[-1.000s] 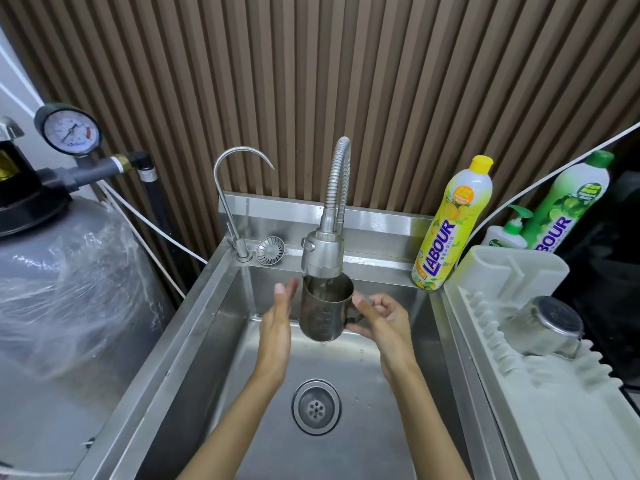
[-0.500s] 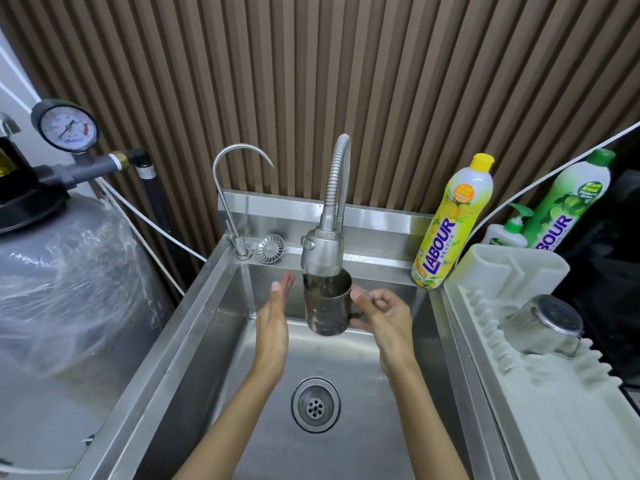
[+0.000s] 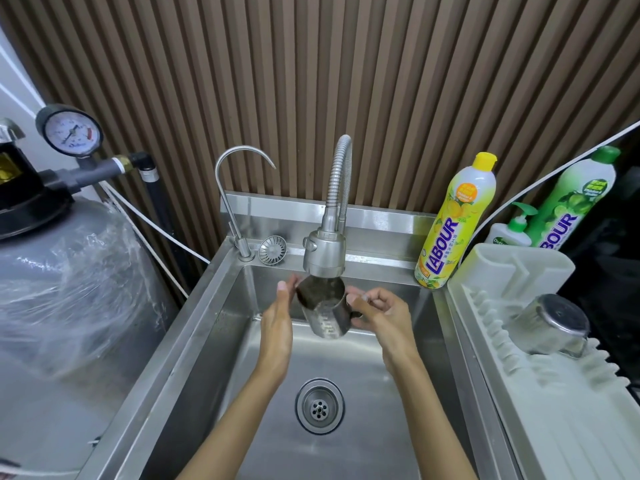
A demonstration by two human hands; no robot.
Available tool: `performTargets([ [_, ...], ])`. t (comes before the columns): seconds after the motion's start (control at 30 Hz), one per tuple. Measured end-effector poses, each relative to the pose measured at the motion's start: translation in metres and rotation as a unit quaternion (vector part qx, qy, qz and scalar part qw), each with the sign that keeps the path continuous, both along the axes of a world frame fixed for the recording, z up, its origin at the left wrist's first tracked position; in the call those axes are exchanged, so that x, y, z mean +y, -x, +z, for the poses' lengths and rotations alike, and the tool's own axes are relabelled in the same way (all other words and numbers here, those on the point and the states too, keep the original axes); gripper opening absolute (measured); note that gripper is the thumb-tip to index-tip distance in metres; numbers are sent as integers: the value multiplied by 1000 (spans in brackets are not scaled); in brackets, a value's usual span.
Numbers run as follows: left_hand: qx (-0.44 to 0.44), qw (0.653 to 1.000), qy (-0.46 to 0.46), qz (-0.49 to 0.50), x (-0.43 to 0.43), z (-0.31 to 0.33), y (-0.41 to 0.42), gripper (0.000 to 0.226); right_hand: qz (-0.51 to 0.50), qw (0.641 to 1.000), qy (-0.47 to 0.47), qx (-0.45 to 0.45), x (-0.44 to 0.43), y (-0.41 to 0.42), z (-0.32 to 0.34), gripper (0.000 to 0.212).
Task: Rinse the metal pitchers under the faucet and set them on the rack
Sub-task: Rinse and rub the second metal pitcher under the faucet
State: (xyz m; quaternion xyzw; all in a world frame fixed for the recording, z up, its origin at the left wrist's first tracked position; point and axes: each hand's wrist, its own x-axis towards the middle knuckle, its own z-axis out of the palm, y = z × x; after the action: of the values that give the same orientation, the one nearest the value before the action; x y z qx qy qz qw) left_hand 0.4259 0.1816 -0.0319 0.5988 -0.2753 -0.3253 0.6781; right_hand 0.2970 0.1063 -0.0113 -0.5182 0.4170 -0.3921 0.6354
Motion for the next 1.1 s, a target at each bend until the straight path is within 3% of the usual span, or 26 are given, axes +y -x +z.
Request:
performTargets([
  [0.17,7,1000,6,-5,-1,3,3,40,-9,999,-17,-27,0,2,-1,22],
  [0.27,-9,998,1,-68,1,2,6,39,-39,999,-11,-34,0,-5,-2,28],
  [0.37,-100,988,-23,-117,1,1,8,66,-41,997,-23,-69,3,-7,-3,27],
  [0.43,-160,982,-39,-95,-6,0,3,82,-27,995,-25,-88,7,-8,-6,24],
  [0.63,-195,981,-20,-9,-9,9,0,87,28,986,-55,-157,2,-6,-11,22],
  [0.73,-232,970,-34,57,-7,7,9,87,37,992,-48,-111,0,-5,-11,18],
  [0.87,-170,978,-102,61,-6,-6,19,82,21,997,-18,69,-10,2,-7,19],
  [0.97,-80,990,-116,9,-7,-19,20,67,15,985,58,161,-15,8,-2,21],
  [1.03,-20,995,-94,-18,-11,-22,21,51,7,977,125,174,-13,8,3,23],
  [1.1,0,998,-55,-31,-17,-19,22,54,5,980,155,128,-8,6,6,25],
])
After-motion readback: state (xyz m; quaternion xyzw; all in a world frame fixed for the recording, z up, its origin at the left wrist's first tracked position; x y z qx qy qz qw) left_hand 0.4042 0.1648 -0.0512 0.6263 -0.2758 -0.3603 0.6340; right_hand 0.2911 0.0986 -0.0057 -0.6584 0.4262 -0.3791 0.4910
